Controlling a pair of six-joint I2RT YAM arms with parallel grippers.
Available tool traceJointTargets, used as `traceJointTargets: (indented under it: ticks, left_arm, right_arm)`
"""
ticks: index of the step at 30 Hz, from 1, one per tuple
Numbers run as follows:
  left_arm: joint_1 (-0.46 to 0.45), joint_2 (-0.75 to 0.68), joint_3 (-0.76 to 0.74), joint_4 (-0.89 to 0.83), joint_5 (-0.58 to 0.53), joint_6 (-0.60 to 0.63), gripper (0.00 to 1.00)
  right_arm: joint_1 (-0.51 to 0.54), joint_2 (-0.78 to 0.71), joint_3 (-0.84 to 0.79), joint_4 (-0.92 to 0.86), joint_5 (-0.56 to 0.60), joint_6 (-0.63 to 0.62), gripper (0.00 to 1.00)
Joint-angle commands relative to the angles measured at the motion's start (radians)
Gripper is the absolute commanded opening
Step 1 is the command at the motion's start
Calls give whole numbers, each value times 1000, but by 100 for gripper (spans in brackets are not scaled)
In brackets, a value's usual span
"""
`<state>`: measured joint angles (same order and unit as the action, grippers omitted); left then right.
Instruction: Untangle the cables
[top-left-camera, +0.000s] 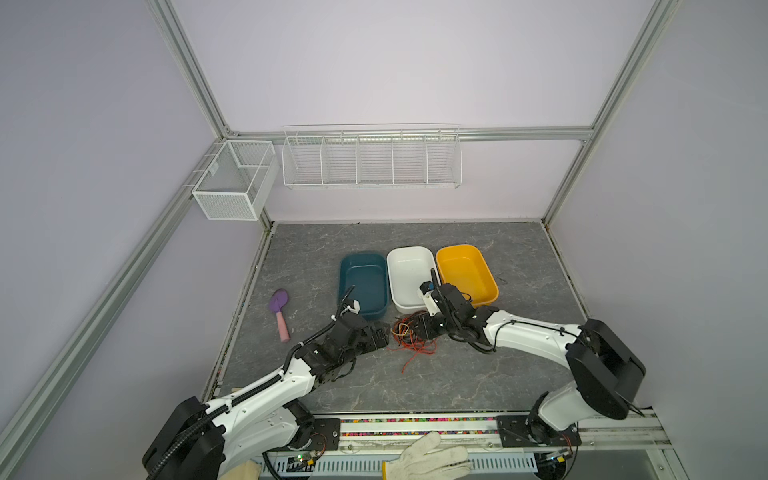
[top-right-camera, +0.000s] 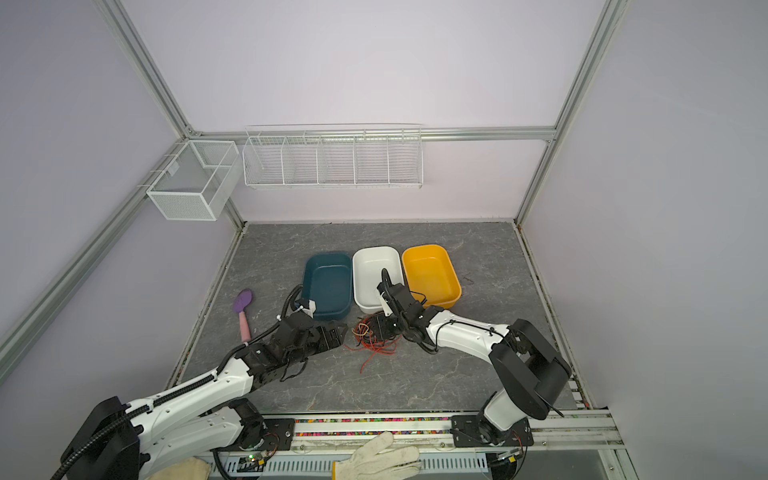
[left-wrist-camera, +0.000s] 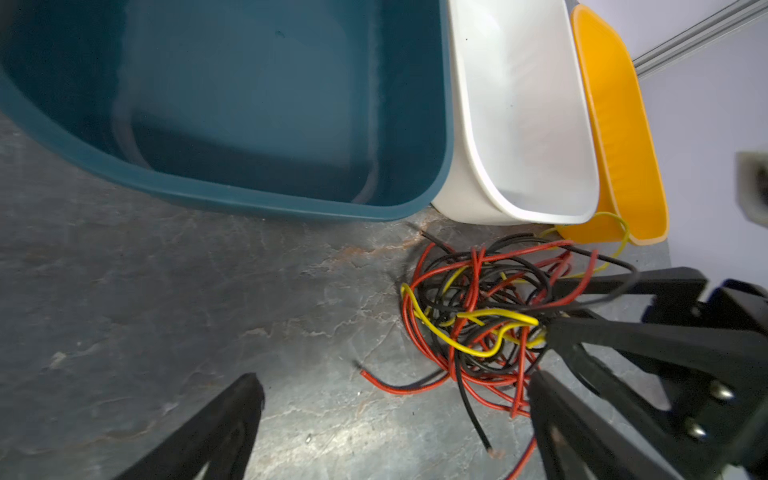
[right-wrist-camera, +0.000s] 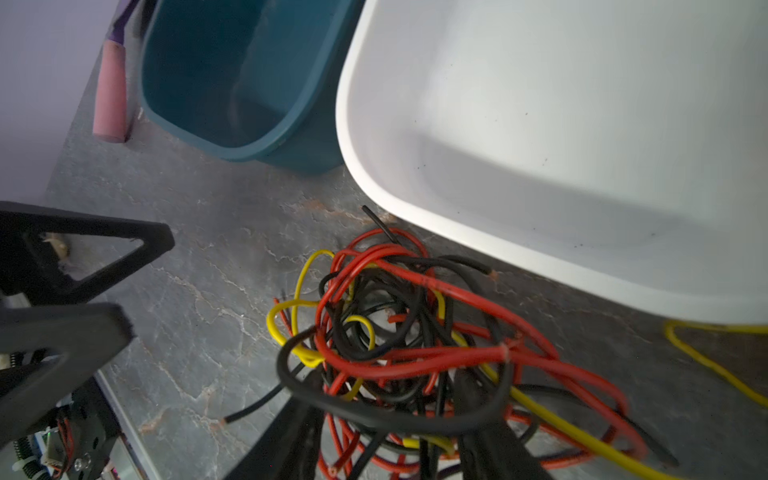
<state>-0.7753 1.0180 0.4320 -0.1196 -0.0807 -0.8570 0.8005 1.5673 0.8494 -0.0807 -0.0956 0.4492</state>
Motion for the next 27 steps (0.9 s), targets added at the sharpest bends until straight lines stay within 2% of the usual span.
traceJointTargets:
  ticks: [1,4,7,16,25,27]
  left_arm:
    - [-14,0,-24,51,17,-39,99]
    - [-22,4,-36,71,13,-50,99]
    - [-30,22,-41,94,15,-55,99]
    - [-67,101,-50,162,24,-74,99]
    - [-118,117,-60,220,15,-86,98]
    - [-120,111,-74,262,26,-89,95]
  right_arm:
    - [3,26,-5,-3,-6,11,53]
    - [2,30,-8,11,-9,12,48]
    - [2,27,-8,16,-13,11,33]
    - [2,10,-37,66,-94,8,7]
    - [8,-73,-88,159,-197,-5,7]
    - [13,-102,-103,176,-216,-14,7]
